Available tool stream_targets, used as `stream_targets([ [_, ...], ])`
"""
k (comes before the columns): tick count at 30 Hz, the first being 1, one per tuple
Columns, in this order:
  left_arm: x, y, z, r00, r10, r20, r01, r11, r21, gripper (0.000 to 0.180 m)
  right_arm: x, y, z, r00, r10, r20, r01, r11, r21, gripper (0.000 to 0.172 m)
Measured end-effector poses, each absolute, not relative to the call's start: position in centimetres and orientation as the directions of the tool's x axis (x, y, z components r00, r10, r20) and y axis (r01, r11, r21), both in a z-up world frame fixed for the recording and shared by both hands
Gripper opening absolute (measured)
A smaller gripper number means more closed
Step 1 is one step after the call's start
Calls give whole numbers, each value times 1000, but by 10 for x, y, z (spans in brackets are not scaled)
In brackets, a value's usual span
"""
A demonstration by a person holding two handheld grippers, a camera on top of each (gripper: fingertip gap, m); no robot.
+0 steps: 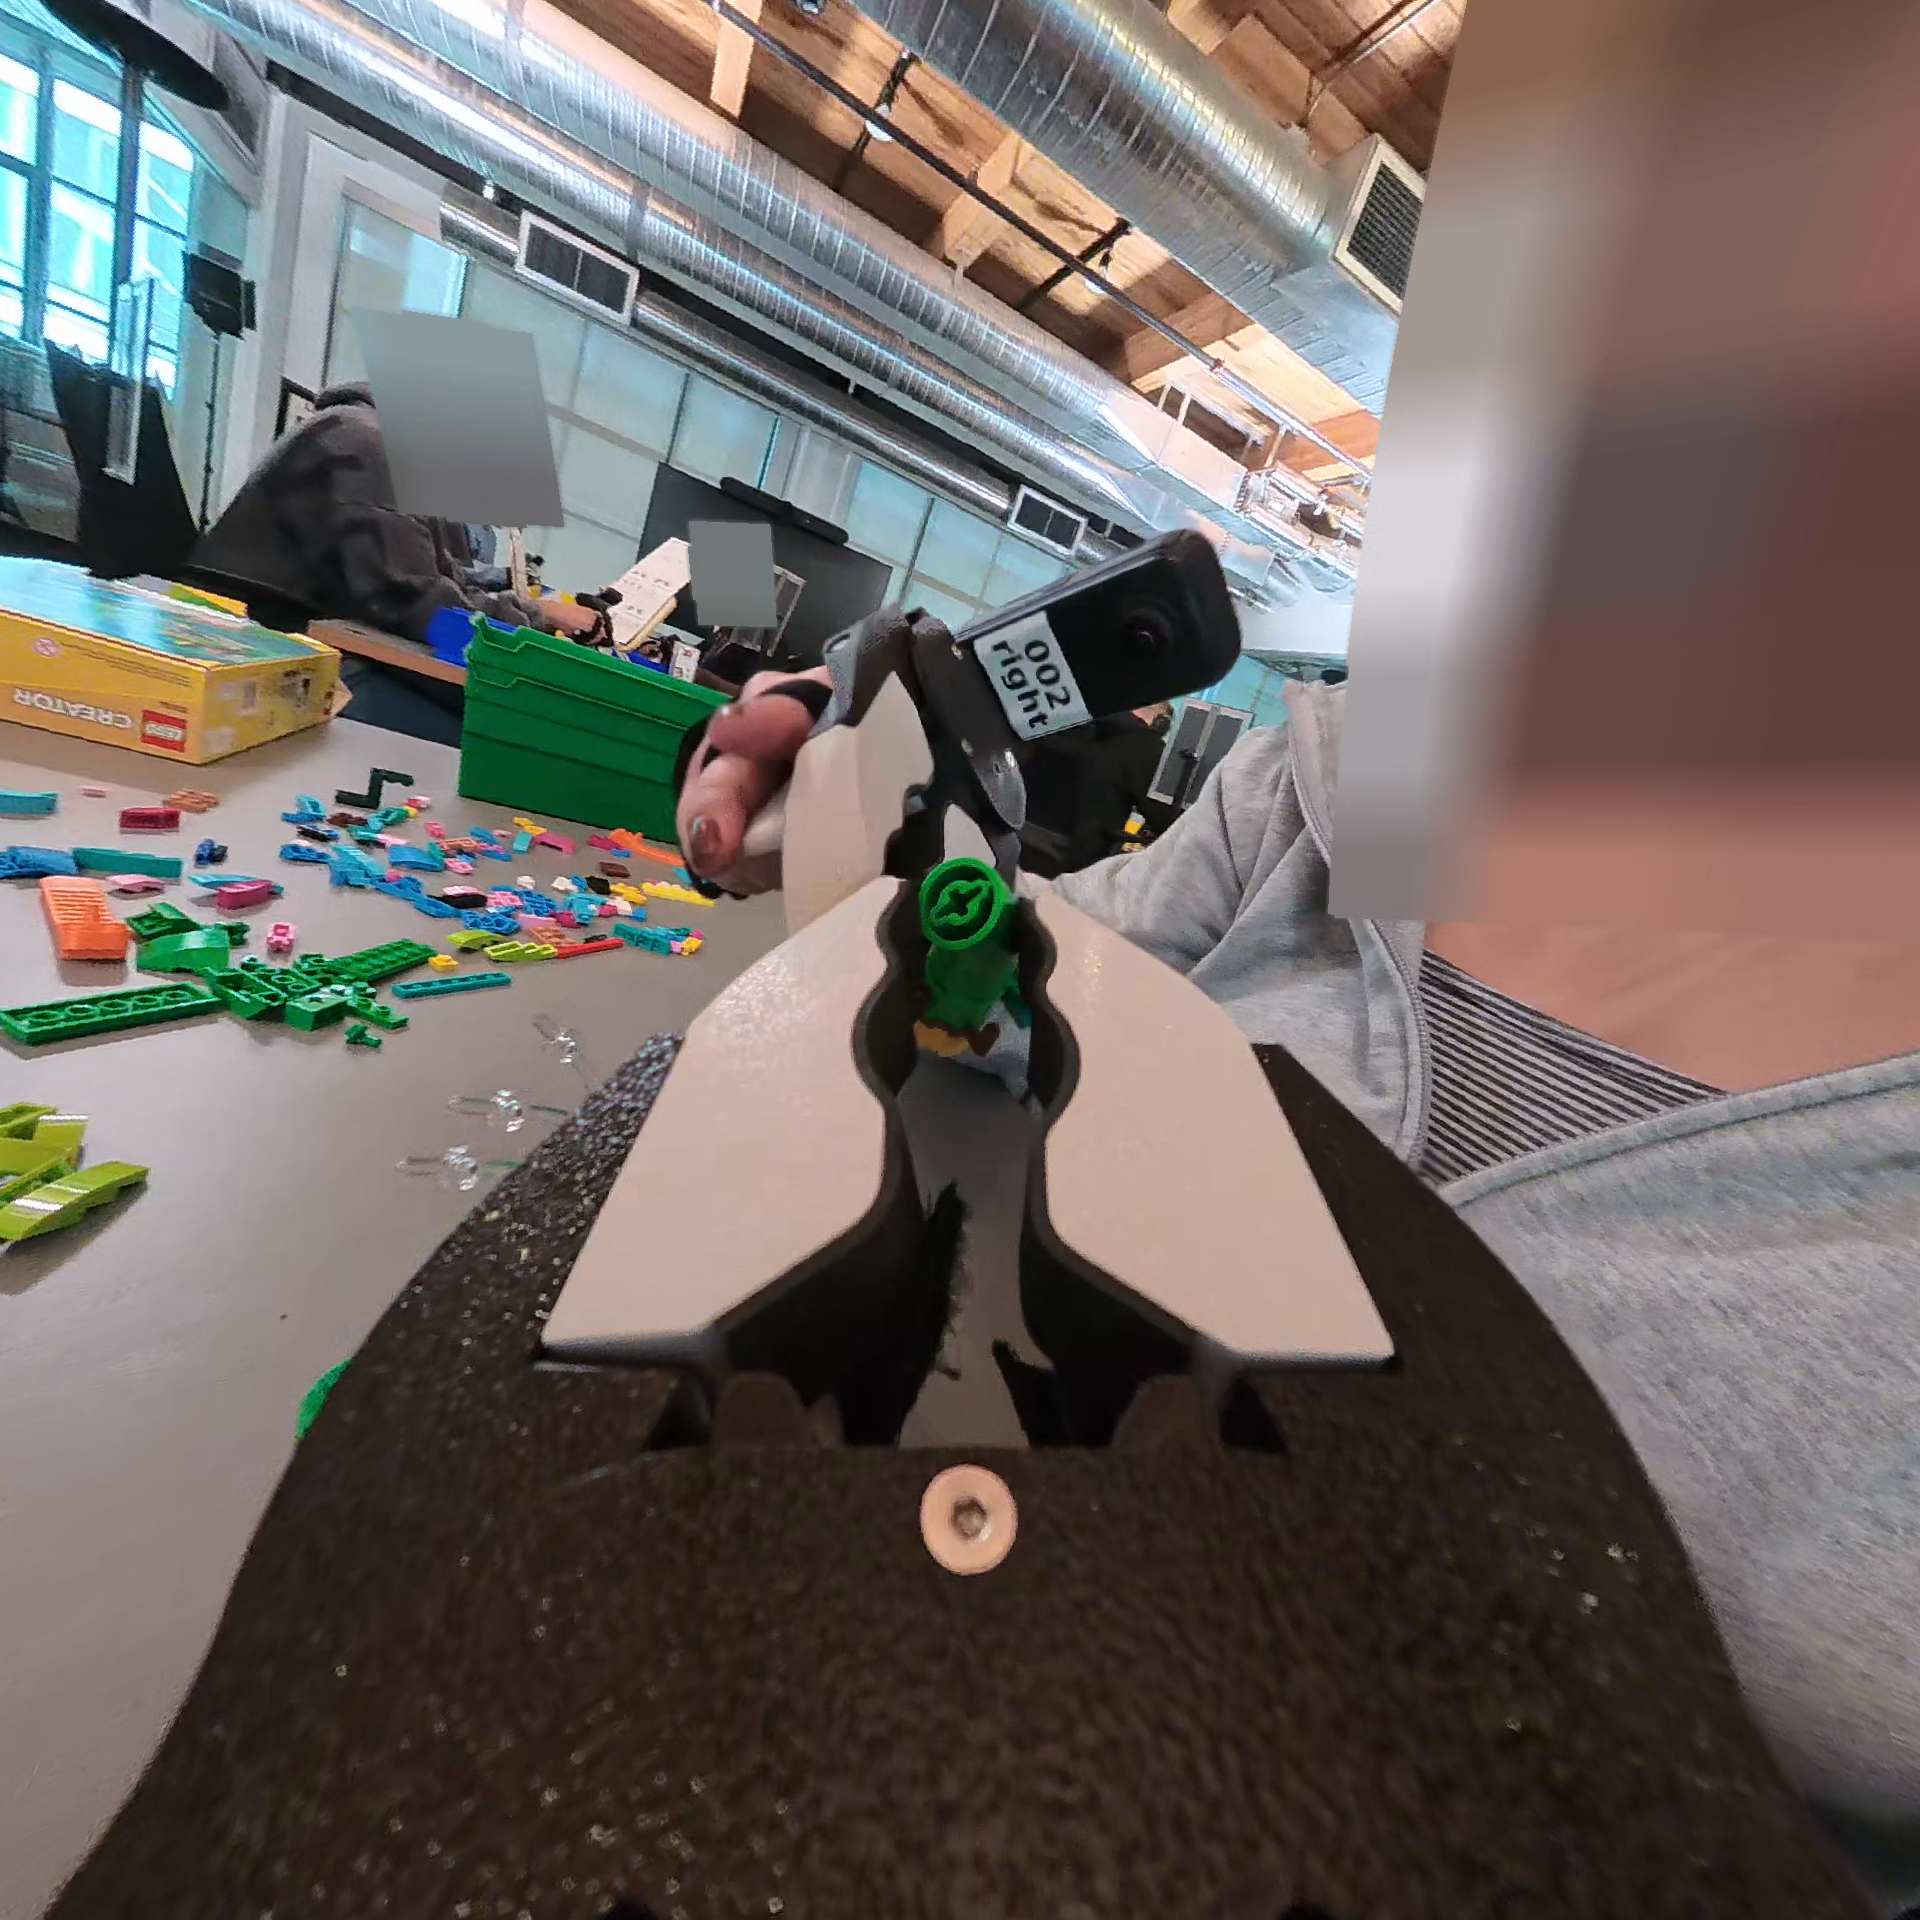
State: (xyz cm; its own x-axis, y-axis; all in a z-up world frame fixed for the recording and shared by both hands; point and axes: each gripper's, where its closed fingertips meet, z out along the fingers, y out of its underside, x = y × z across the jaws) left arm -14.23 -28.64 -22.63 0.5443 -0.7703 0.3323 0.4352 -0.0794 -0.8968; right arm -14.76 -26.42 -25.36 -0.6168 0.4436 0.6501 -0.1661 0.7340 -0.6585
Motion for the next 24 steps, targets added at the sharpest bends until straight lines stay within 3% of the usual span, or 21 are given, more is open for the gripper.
stream_targets([
  [6,-160,-274,-223,606,-687,401,511,-49,-858,19,-155,-251,-246,-588,565,578,-95,662,-744,6],
  [11,-169,-256,-236,830,-484,277,316,-2,-949,66,-173,-234,-248,-427,627,652,-27,712,-702,5],
  [15,-174,-250,-240,922,-358,148,171,33,-985,58,-176,-232,-249,-377,611,696,-29,743,-669,4],
  [21,-168,-238,-253,923,-333,191,193,-29,-981,66,-178,-232,-245,-266,501,823,-54,845,-532,4],
  [24,-162,-234,-257,920,-335,203,207,-23,-978,56,-178,-235,-247,-230,420,878,-65,893,-445,4],
])
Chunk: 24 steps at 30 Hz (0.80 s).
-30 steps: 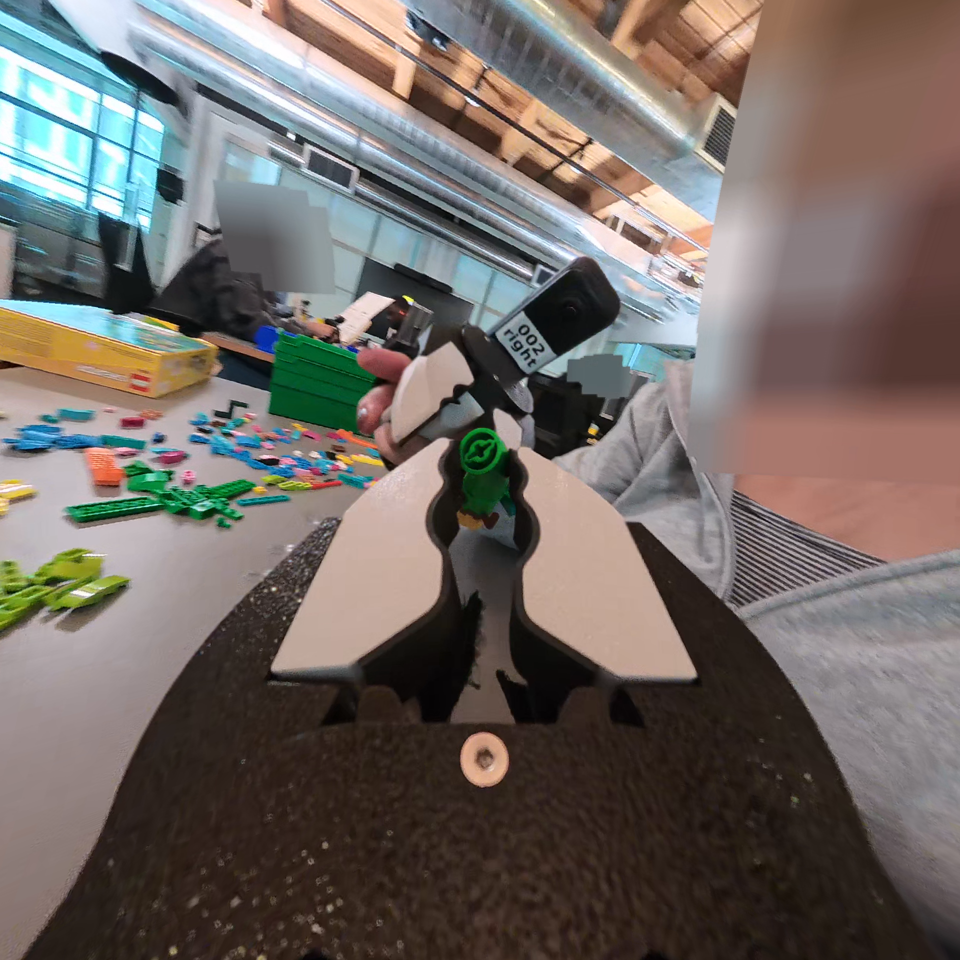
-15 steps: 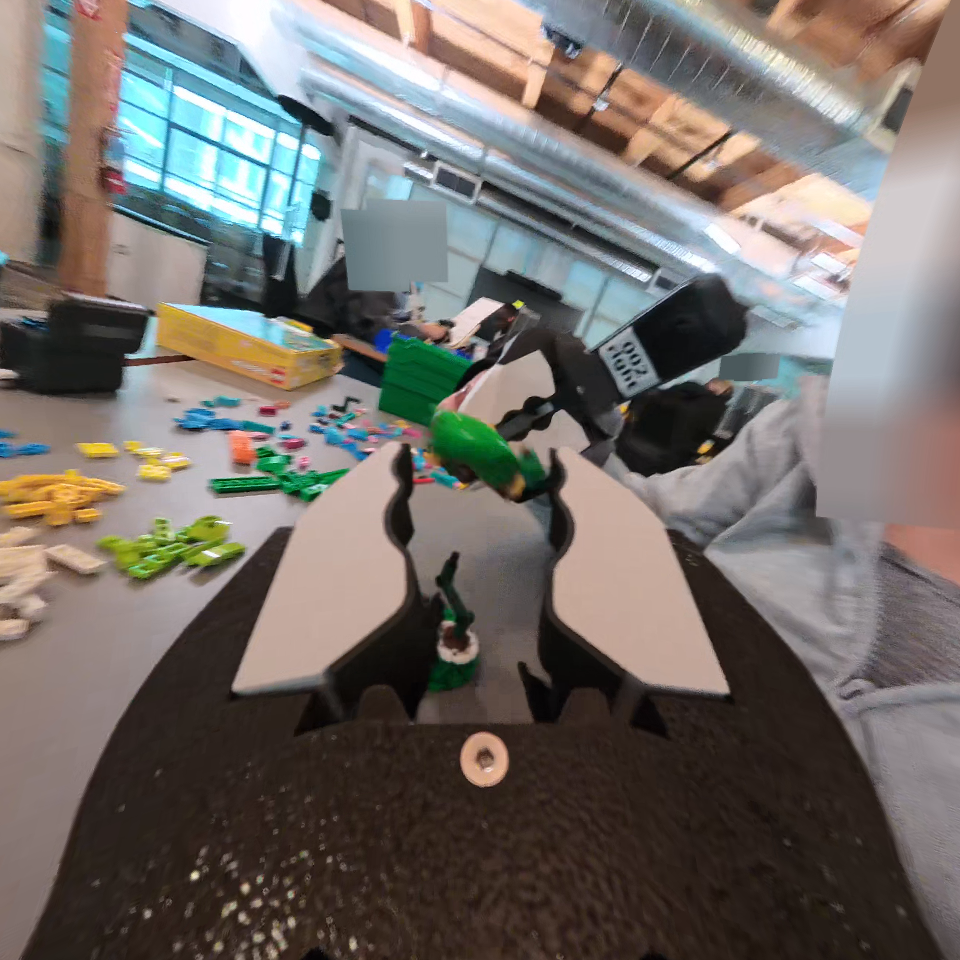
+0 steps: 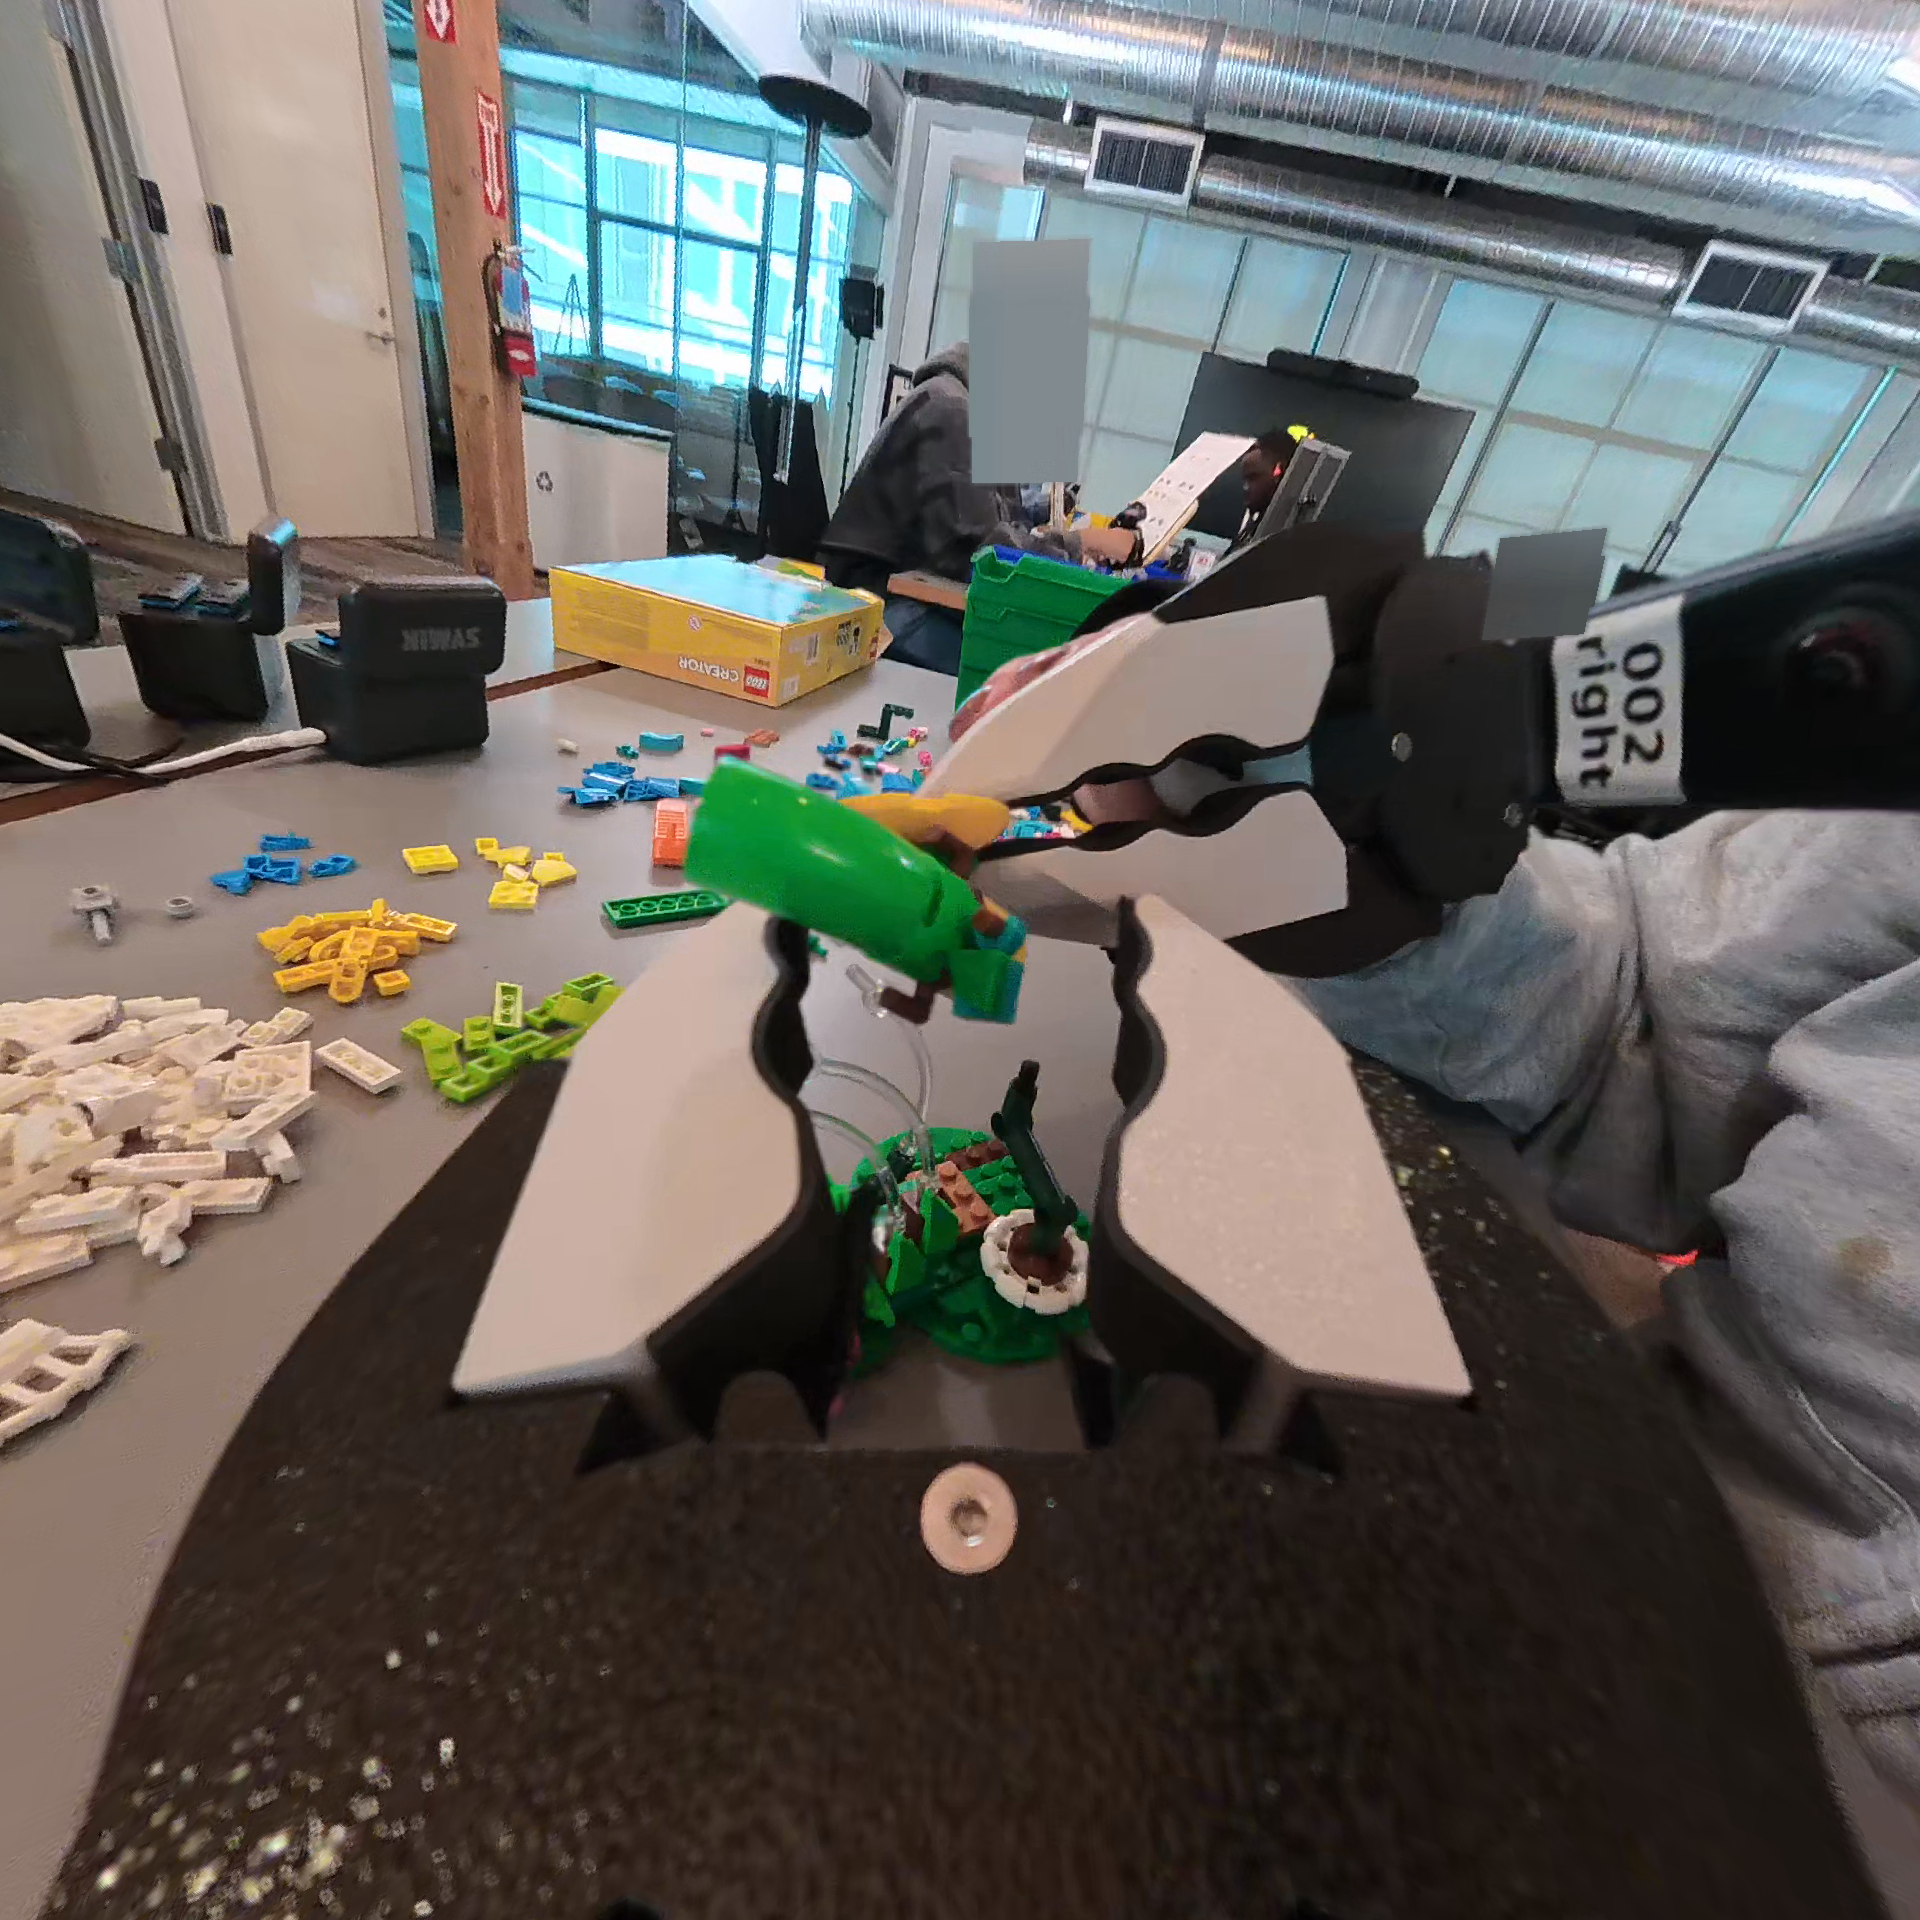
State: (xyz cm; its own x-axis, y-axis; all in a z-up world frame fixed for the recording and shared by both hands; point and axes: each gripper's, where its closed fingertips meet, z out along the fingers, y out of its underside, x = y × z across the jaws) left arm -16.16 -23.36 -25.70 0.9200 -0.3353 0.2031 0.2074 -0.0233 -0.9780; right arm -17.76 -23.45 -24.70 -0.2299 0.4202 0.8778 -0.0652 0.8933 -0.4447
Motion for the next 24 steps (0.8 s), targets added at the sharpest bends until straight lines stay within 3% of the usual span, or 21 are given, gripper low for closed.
stream_targets([
  [4,-167,-237,-250,877,-374,300,327,9,-945,38,-176,-234,-248,-218,383,897,-81,909,-408,5],
  [7,-163,-243,-248,744,-498,446,481,-64,-874,32,-172,-237,-248,-228,367,902,-121,908,-400,4],
  [9,-162,-243,-252,719,-520,462,489,-94,-867,30,-171,-238,-250,-244,364,899,-134,905,-403,4],
  [12,-156,-244,-257,747,-526,407,407,-123,-905,28,-166,-236,-249,-328,495,804,-131,819,-558,5],
  [16,-146,-250,-249,746,-568,347,354,-103,-930,22,-160,-237,-241,-513,714,477,-57,525,-849,5],
  [18,-145,-250,-249,740,-571,355,361,-109,-926,22,-159,-236,-242,-548,734,401,-32,461,-887,5],
  [21,-147,-249,-254,735,-567,373,369,-126,-921,21,-161,-235,-247,-531,727,435,-18,504,-864,5],
  [24,-143,-253,-250,694,-609,383,387,-133,-912,21,-159,-238,-244,-590,763,262,52,360,-932,6],
])
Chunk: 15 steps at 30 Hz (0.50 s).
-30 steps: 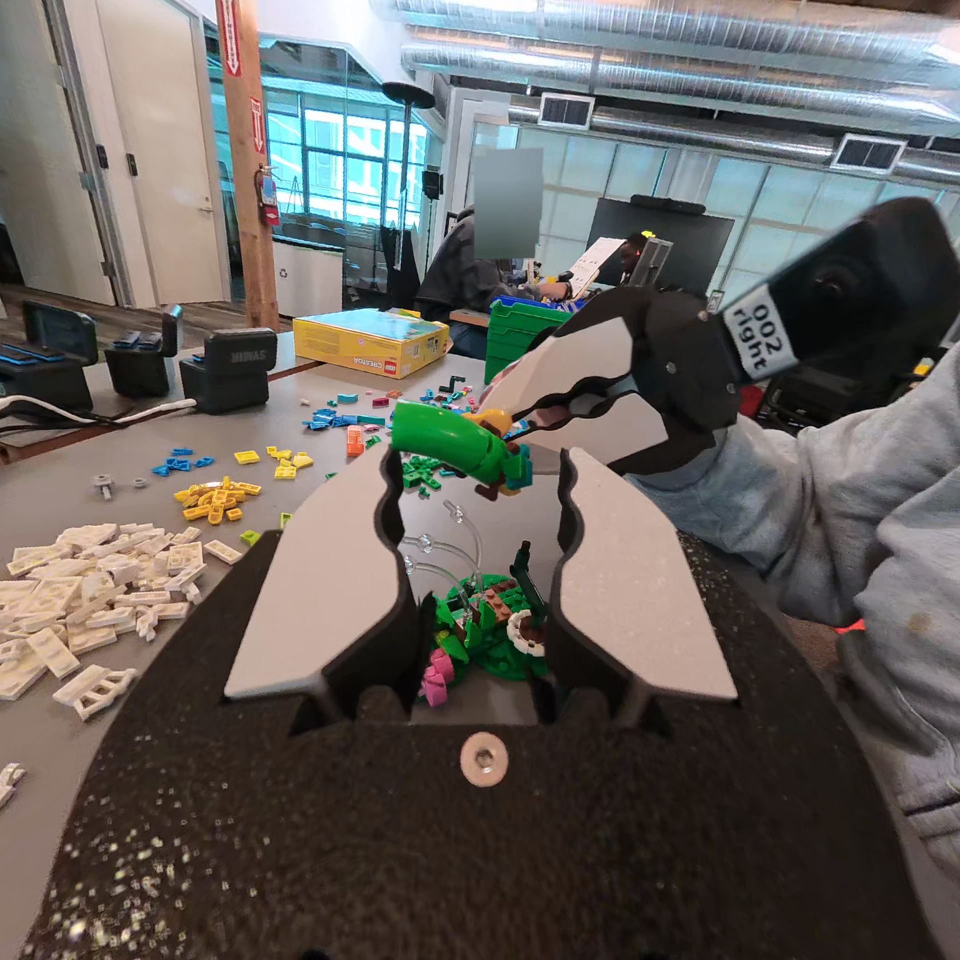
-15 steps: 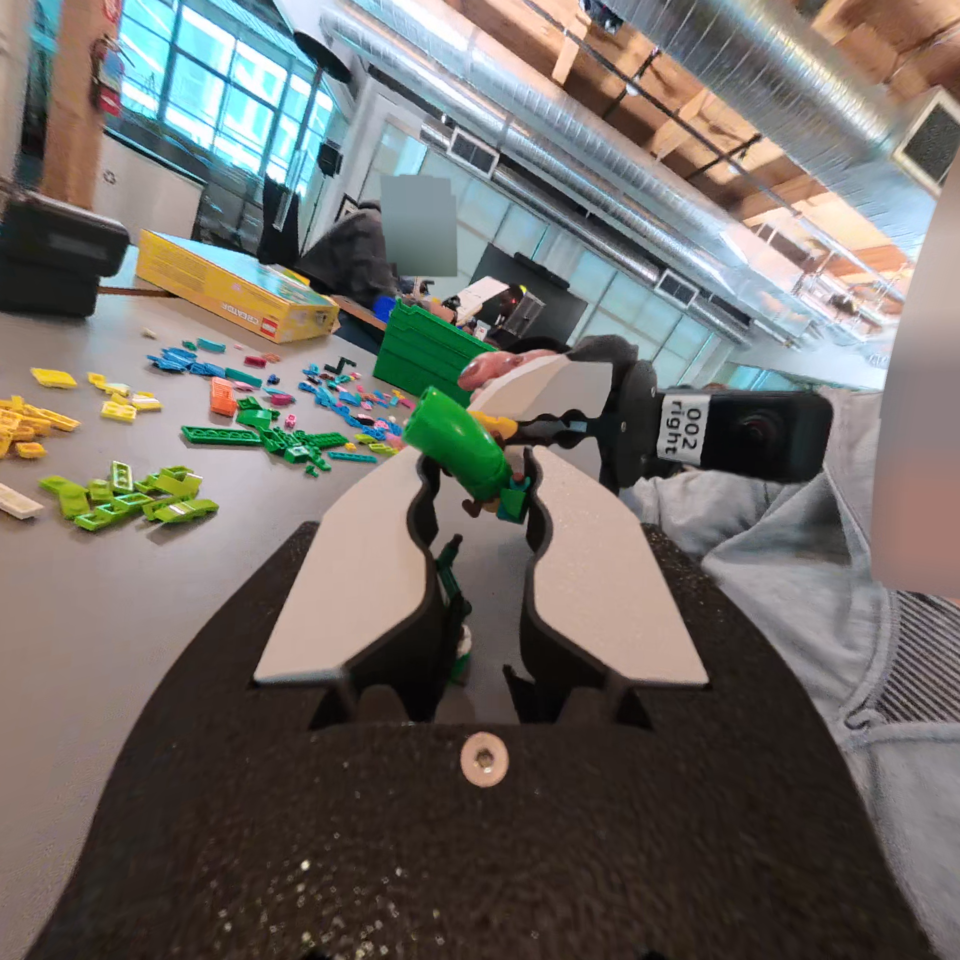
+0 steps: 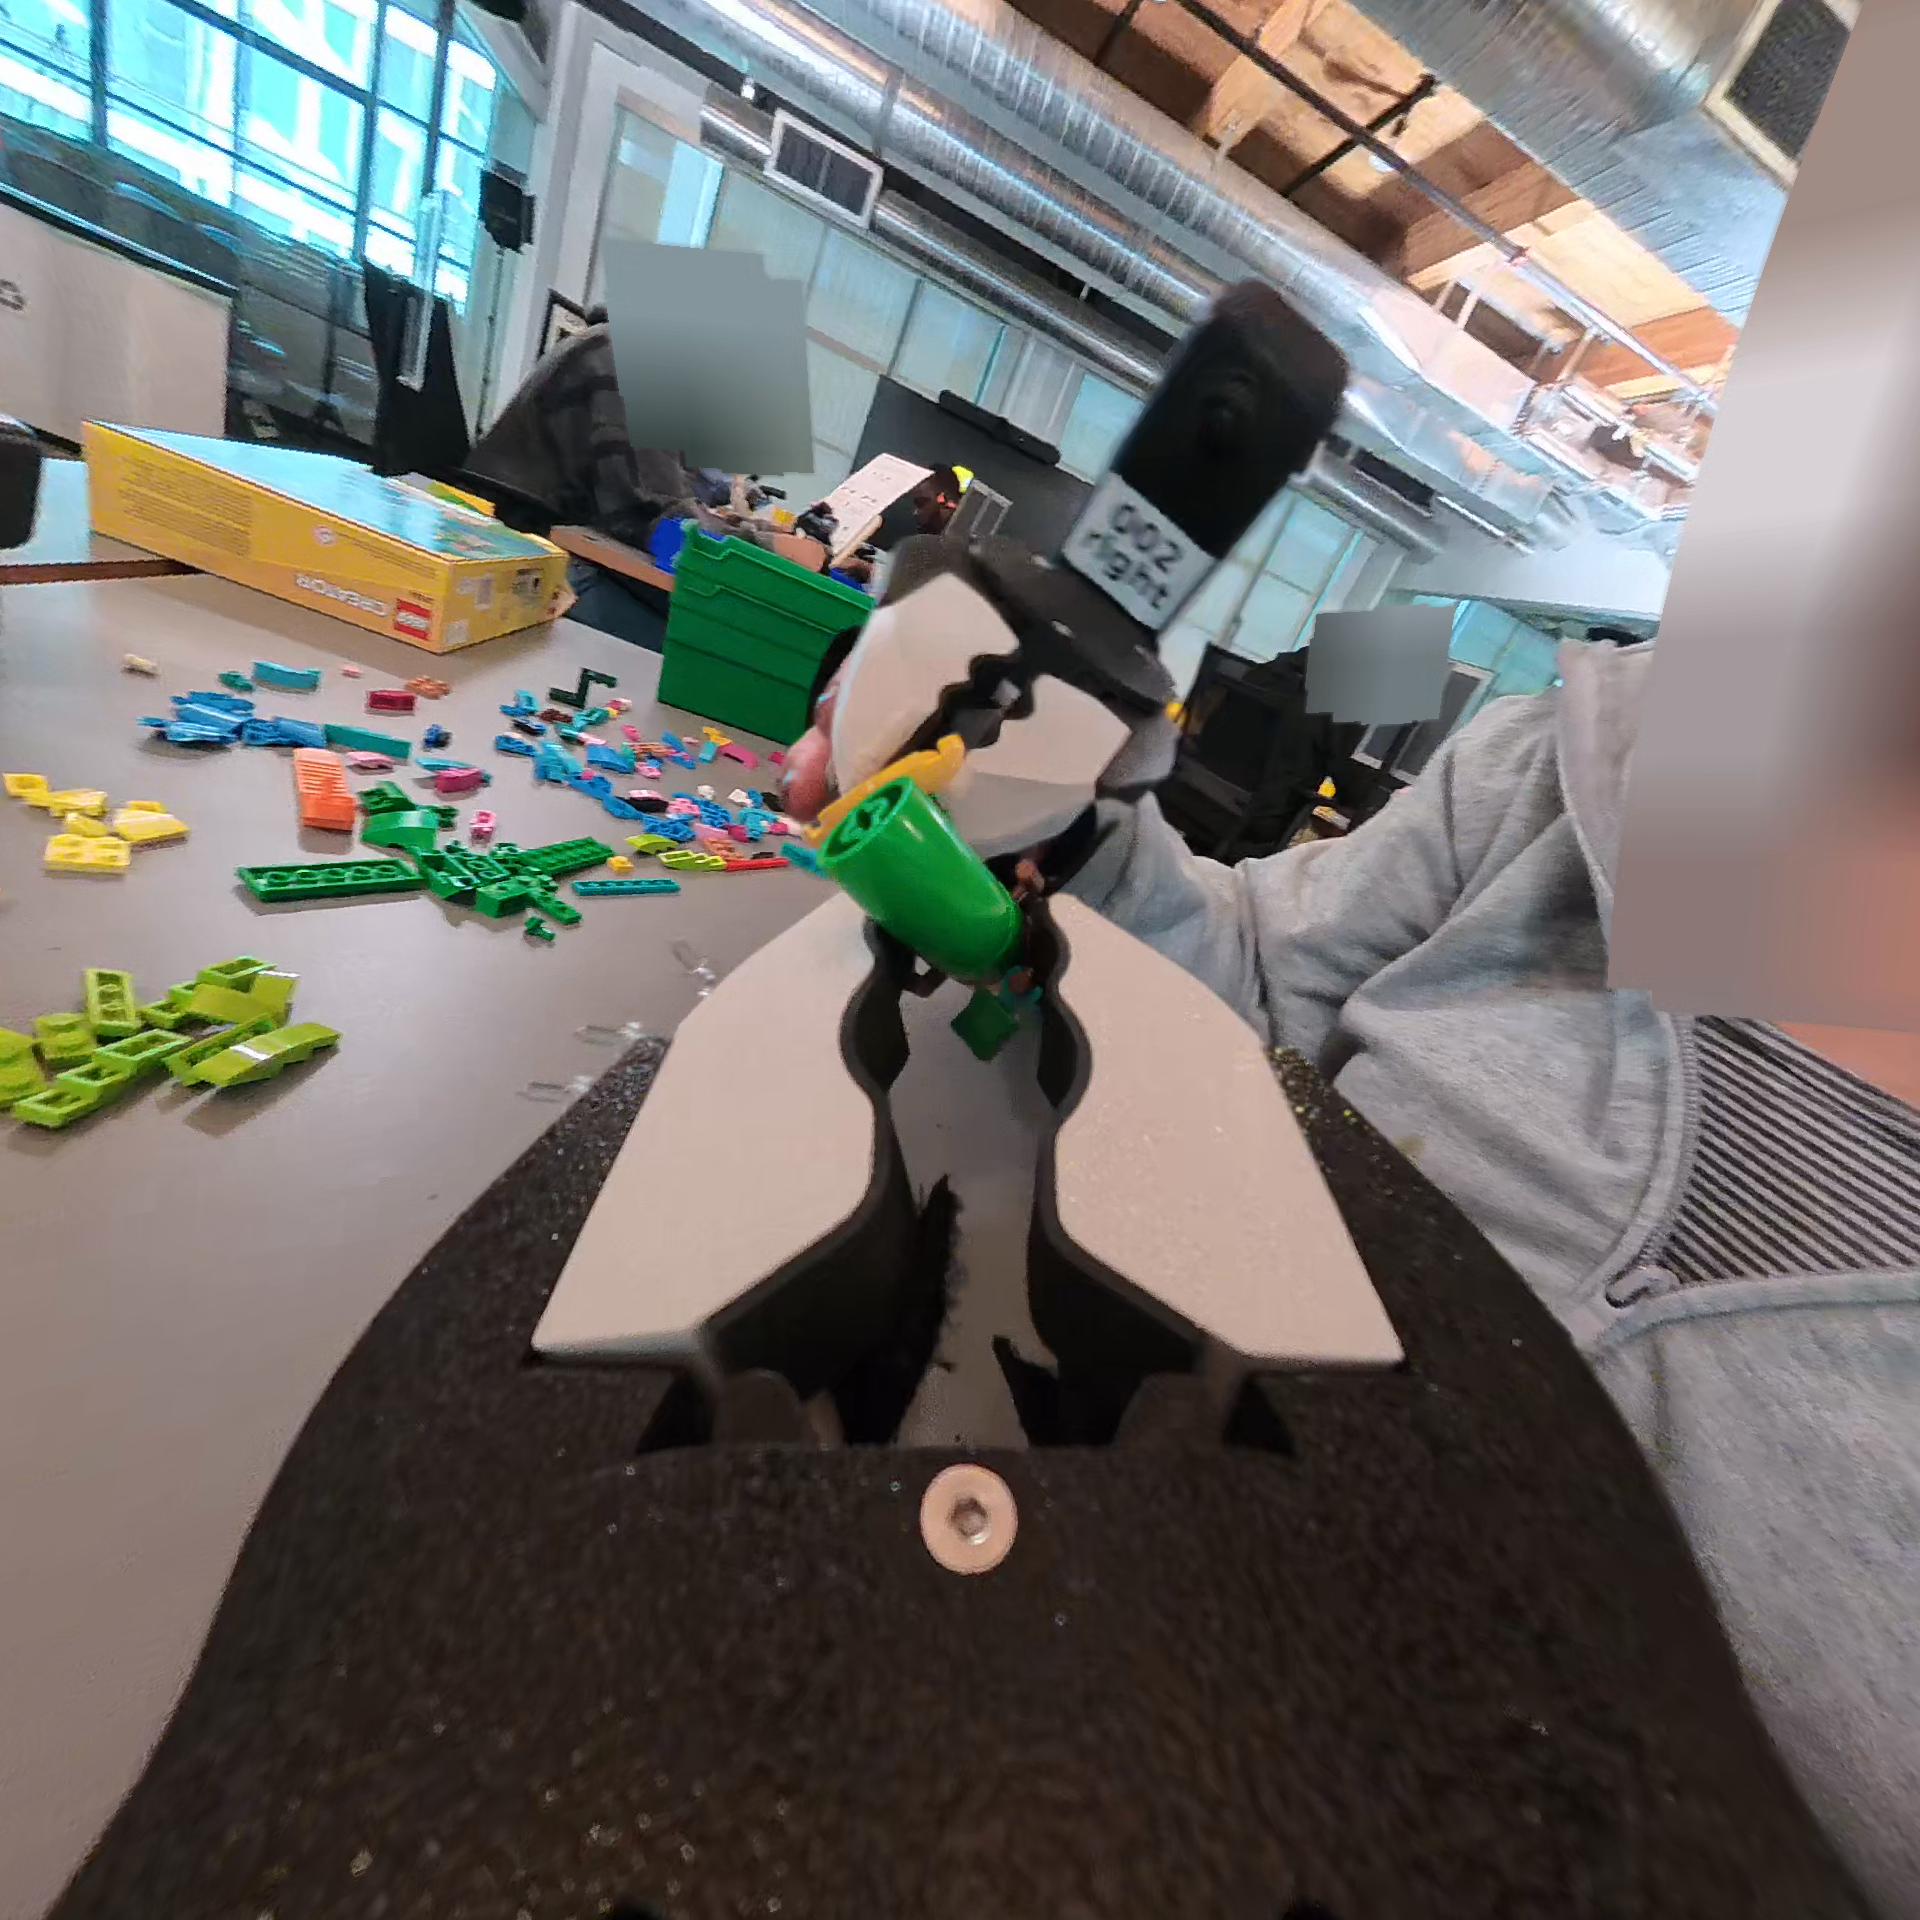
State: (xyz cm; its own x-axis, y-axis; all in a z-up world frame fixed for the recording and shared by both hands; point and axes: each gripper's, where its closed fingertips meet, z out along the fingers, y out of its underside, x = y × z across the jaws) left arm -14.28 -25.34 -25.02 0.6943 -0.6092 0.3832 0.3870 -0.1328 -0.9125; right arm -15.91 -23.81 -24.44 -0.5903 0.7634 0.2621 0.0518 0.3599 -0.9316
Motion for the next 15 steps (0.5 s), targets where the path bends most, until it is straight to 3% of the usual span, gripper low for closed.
stream_targets([
  [4,-133,-261,-247,639,-672,375,376,-152,-914,21,-152,-244,-242,-684,729,-15,170,139,-976,7],
  [6,-132,-261,-247,635,-674,376,376,-156,-914,21,-150,-244,-241,-702,711,-49,174,105,-979,7],
  [11,-138,-257,-253,651,-638,412,386,-189,-903,21,-150,-242,-240,-636,721,275,-27,336,-942,10],
  [15,-134,-259,-259,636,-643,427,369,-233,-900,21,-144,-245,-244,-631,676,380,-61,445,-893,18],
])
